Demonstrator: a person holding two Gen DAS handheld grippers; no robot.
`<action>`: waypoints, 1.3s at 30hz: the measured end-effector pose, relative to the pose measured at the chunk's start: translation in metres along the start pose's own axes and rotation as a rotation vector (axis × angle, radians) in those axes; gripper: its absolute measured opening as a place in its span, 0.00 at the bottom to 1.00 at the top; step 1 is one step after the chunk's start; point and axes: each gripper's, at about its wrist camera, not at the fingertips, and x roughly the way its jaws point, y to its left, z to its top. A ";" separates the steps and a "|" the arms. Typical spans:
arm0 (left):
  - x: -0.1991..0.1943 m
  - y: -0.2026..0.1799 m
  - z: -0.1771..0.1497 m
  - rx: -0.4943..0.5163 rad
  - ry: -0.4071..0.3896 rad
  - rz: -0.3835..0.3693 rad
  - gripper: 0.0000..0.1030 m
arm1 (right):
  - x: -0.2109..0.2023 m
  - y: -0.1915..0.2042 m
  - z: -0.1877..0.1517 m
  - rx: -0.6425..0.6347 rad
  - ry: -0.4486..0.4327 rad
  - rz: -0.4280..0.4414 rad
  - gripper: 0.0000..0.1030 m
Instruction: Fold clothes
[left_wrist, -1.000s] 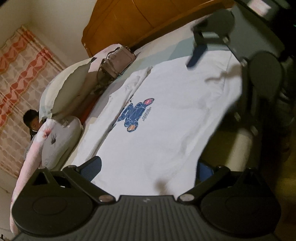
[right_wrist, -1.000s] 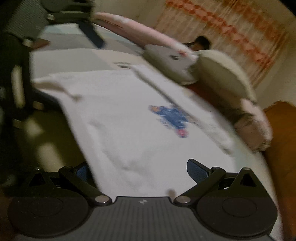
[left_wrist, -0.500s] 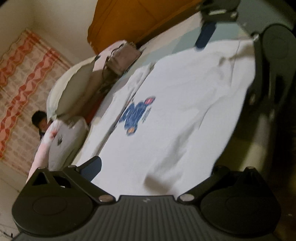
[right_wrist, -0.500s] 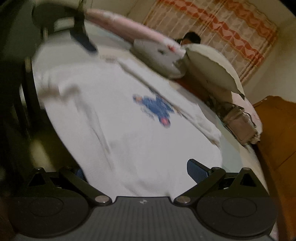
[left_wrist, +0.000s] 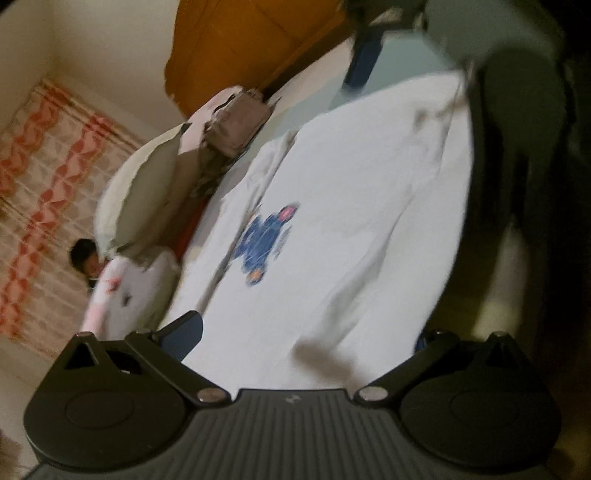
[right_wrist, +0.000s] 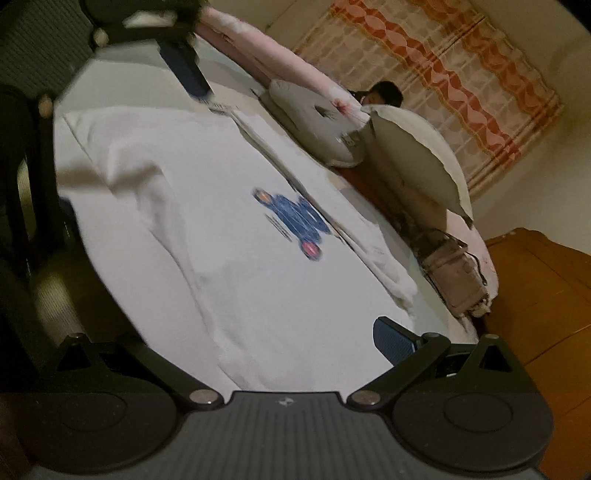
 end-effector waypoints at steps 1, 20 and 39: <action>0.001 0.002 -0.004 -0.001 0.017 0.014 0.99 | 0.000 -0.007 -0.006 0.002 0.014 -0.011 1.00; 0.004 -0.013 0.004 0.095 0.074 0.100 0.99 | 0.005 -0.017 -0.020 -0.068 0.071 -0.121 1.00; 0.014 0.009 0.012 -0.013 0.053 0.280 1.00 | 0.007 -0.026 -0.008 -0.019 -0.027 -0.291 1.00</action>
